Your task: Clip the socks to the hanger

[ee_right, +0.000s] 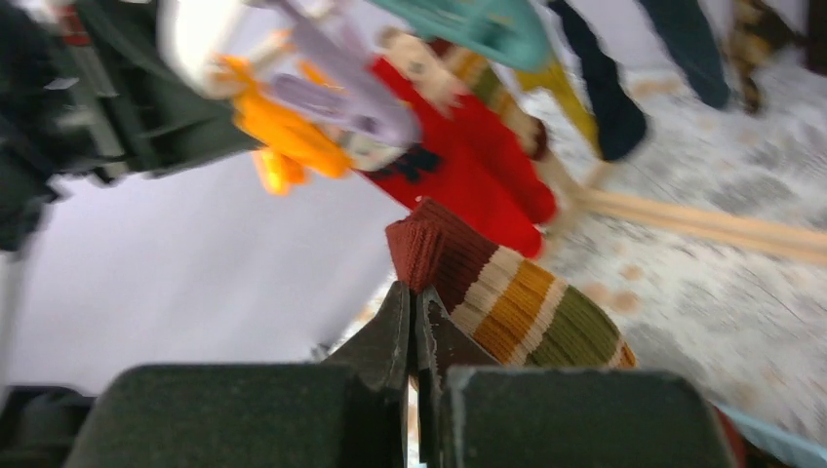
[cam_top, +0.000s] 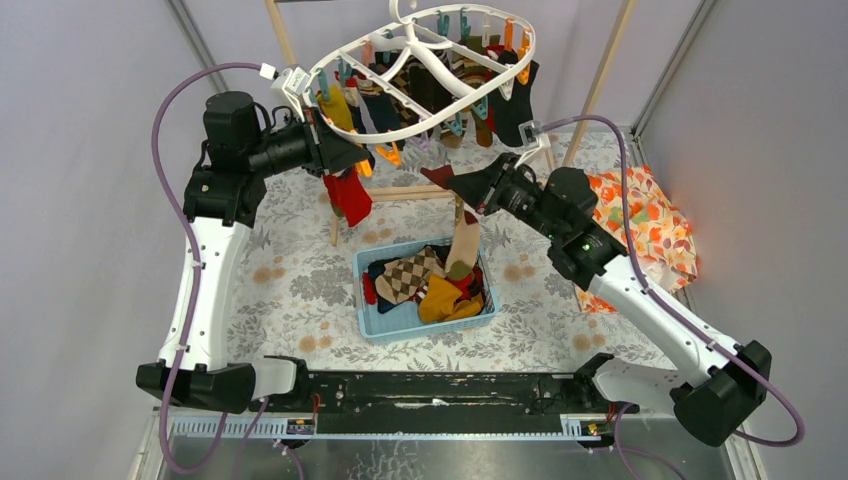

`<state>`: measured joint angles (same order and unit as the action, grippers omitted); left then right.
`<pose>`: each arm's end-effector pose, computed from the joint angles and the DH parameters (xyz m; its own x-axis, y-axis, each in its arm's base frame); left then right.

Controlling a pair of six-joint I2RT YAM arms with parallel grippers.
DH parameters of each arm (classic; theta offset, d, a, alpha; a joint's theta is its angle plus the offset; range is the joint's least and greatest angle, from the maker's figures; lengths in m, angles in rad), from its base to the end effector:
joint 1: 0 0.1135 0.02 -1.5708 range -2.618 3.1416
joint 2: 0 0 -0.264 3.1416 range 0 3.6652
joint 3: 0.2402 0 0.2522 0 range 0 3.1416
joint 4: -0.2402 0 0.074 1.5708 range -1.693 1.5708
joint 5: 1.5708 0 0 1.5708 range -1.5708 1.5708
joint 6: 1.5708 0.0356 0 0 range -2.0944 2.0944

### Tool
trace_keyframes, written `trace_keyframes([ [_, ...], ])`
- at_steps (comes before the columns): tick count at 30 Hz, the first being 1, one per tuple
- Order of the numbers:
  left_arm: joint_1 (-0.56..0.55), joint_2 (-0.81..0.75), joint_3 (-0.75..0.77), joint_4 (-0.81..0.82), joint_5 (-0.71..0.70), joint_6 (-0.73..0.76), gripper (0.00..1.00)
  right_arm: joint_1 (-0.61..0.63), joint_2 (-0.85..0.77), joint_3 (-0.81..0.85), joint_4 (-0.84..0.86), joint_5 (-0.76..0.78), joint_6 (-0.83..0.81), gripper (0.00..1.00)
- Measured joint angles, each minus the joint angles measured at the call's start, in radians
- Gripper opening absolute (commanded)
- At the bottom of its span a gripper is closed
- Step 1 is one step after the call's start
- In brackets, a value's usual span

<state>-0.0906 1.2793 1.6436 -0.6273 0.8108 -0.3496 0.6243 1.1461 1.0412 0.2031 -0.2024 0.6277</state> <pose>0.2434 -0.0480 0.4841 -0.5034 -0.1912 -0.8427 0.6248 0.5931 -0.5078 0.2145 0.1633 0.3987 -0.3672 0.4445 -0.8171 -0.6415 0.5150 0.5685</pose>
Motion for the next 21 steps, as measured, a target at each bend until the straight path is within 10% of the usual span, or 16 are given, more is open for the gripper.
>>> trace_keyframes([
  [21, 0.008, -0.050, -0.115, 0.187, 0.137, -0.142, 0.06, -0.002, 0.347, -0.084, 0.839, -0.494, 0.552, 0.00],
])
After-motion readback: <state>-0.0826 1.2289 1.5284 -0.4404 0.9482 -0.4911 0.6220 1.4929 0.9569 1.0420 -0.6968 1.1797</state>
